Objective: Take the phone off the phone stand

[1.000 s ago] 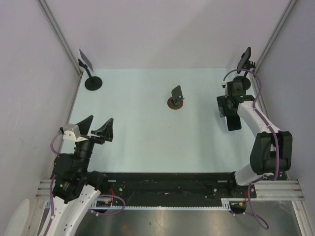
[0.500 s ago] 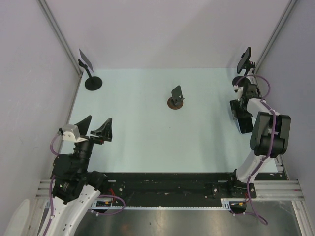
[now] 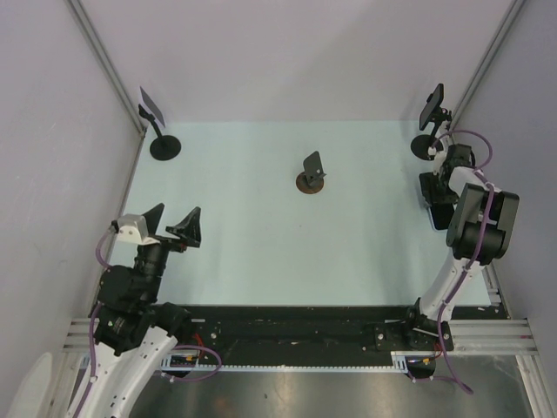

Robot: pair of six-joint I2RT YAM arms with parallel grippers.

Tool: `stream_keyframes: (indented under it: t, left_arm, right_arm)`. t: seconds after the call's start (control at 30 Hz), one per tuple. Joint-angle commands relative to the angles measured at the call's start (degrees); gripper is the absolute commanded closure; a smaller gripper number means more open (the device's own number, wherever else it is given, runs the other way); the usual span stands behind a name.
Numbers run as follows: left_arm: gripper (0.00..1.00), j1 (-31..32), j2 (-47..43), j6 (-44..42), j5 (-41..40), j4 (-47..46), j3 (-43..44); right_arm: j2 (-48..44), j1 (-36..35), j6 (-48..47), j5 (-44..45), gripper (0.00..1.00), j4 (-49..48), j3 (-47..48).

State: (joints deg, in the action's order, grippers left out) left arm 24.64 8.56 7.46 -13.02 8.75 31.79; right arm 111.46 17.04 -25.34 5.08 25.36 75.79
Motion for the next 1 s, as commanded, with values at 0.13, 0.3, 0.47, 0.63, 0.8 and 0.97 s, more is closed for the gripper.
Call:
stream_keyframes:
  t: [0.13,0.3,0.47,0.63,0.8,0.97]
  left_arm:
    - [0.00,-0.3,1.8,-1.9,-0.3,0.0,0.0]
    - [0.00,-0.6,2.1,-1.9,-0.2,-0.1,0.1]
    - [0.00,-0.6,2.3,-2.0,0.0,-0.1,0.1]
    - [0.00,-0.7,2.4,-2.1,-0.1,-0.1,0.1]
    - [0.00,-0.7,2.4,-2.1,-0.1,-0.1,0.1]
    - [0.00,-0.8,2.6,-1.9,0.0,0.1,0.1]
  right_arm:
    - [6.0,3.1,-0.1,-6.3,0.73,0.4,3.7]
    - [6.8,4.7,-0.4,-10.9,0.60,2.7,4.6]
    - [8.3,5.6,-1.6,-12.8,0.41,5.0,5.2]
    - [8.0,5.6,-0.6,-13.7,0.24,4.5,5.3]
    - [6.3,5.6,0.8,-14.7,0.13,3.5,5.6]
    - [3.4,5.6,3.6,-16.7,0.05,1.0,5.8]
